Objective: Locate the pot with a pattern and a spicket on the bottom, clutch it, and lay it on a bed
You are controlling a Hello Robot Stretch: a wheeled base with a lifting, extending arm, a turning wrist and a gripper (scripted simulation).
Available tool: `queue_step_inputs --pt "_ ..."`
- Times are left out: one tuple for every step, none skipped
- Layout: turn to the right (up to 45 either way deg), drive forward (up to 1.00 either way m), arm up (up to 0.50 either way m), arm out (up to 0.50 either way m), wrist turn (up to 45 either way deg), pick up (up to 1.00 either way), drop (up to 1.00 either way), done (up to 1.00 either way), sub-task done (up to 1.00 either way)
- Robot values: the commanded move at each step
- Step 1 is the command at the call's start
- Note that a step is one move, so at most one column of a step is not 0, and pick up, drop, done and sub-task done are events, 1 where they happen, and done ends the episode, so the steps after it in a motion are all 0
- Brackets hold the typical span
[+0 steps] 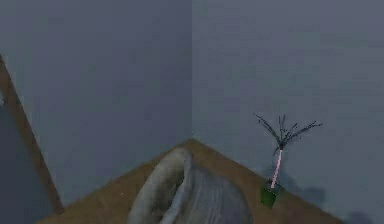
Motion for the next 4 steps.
queue_step_inputs --pt "-21.0 0.00 0.00 0.00 0.0 0.00 0.00 0.00 0.00" --pt "45.0 0.00 0.00 0.00 0.0 0.00 0.00 0.00 0.00" --pt "45.0 0.00 0.00 0.00 0.0 0.00 0.00 0.00 0.00" --pt "21.0 0.00 0.00 0.00 0.0 0.00 0.00 0.00 0.00"
